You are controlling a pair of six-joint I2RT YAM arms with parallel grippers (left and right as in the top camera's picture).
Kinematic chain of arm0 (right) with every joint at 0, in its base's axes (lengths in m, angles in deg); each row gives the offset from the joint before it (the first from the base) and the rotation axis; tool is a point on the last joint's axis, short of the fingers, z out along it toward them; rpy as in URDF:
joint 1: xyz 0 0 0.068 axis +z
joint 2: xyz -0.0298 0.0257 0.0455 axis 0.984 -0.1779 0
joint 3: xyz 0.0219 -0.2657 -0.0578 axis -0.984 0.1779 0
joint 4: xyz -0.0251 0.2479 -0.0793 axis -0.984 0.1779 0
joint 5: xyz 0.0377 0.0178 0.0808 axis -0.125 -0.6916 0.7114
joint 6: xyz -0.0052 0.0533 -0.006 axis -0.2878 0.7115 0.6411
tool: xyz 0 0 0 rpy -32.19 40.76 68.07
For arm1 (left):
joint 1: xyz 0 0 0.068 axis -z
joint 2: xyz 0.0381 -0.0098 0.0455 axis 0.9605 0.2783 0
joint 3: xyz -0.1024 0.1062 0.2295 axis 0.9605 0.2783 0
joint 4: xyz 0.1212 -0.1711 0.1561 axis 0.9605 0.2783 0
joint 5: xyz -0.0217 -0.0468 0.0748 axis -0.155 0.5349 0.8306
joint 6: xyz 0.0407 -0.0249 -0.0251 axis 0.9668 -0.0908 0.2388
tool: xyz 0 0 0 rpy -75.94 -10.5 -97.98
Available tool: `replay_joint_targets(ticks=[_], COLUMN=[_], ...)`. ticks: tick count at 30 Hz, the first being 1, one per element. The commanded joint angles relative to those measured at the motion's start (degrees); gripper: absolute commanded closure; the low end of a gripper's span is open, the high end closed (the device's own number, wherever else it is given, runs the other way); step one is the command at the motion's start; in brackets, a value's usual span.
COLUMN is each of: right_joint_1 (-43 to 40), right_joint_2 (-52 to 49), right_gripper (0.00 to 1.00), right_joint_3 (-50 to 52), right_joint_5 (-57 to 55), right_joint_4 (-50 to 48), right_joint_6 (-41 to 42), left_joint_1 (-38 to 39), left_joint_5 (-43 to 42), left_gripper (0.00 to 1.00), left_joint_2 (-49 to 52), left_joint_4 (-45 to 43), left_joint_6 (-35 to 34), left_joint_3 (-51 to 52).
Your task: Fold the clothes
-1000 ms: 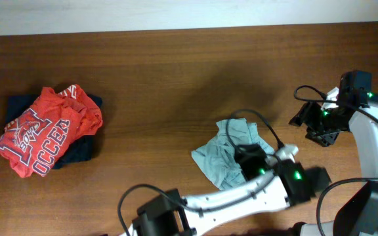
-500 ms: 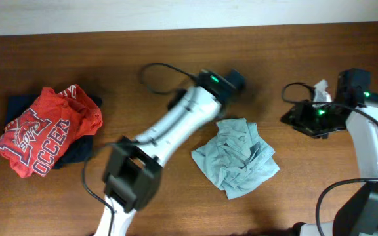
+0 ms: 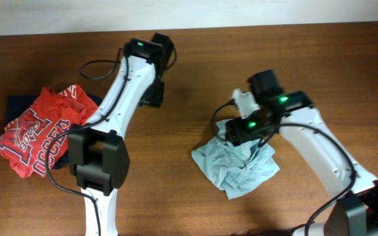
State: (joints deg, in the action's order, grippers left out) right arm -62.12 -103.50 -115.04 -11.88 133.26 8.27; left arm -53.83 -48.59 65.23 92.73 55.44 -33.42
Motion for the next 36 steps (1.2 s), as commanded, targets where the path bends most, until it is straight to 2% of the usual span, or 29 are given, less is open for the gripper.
replay_joint_targets(ticks=[1,4,9,15,16,19,23,27,31,35,36], right_joint_1=[5.4,8.4,11.1,11.1,10.6,9.2,5.2,2.4,-1.3,-7.9,-9.7], right_joint_2=[0.0,-1.5,-5.2,-6.1,-5.5,-4.4,-2.7,-2.4,-2.4,-2.4,-2.4], right_gripper=[0.23,0.26,0.41,0.77,0.89,0.96,0.96,0.96,0.96,0.95,0.9], right_joint_3=[-0.5,-0.5,-0.5,-0.5,-0.5,-0.5,-0.5,-0.5,-0.5,-0.5,-0.5], right_joint_5=[-13.5,-16.3,-23.5,-27.6,-30.4,-32.9,-33.0,-28.3,-37.4,-37.5,-36.2], right_joint_4=[-1.4,-1.4,-0.2,0.9,2.3,4.5,7.2,7.8,9.8,10.2,10.2], right_joint_6=[2.3,2.4,7.9,14.0,16.5,19.2,20.4,17.4,23.2,26.0,25.9], left_joint_1=[-1.0,-1.0,-1.0,-1.0,-1.0,-1.0,-1.0,-1.0,-1.0,-1.0,-1.0], left_joint_5=[-4.3,-4.3,-4.3,-4.2,-4.2,-4.2,-4.2,-4.2,-4.2,-4.2,-4.2], left_gripper=[0.45,0.45,0.45,0.45,0.45,0.45,0.45,0.44,0.44,0.44,0.45], left_joint_2=[0.0,0.0,0.0,0.0,0.0,0.0,0.0,0.0,0.0,0.0,0.0], left_joint_4=[0.0,0.0,0.5,1.8,2.0,2.6,2.7,2.7,2.9,3.1,3.1], left_joint_6=[5.1,6.2,6.2,6.2,6.2,6.2,6.2,6.2,6.2,7.1,7.3], left_joint_3=[-4.0,-6.8,-11.0,-13.9,-13.9,-13.9,-13.9,-13.9,-13.9,-13.9,-13.9])
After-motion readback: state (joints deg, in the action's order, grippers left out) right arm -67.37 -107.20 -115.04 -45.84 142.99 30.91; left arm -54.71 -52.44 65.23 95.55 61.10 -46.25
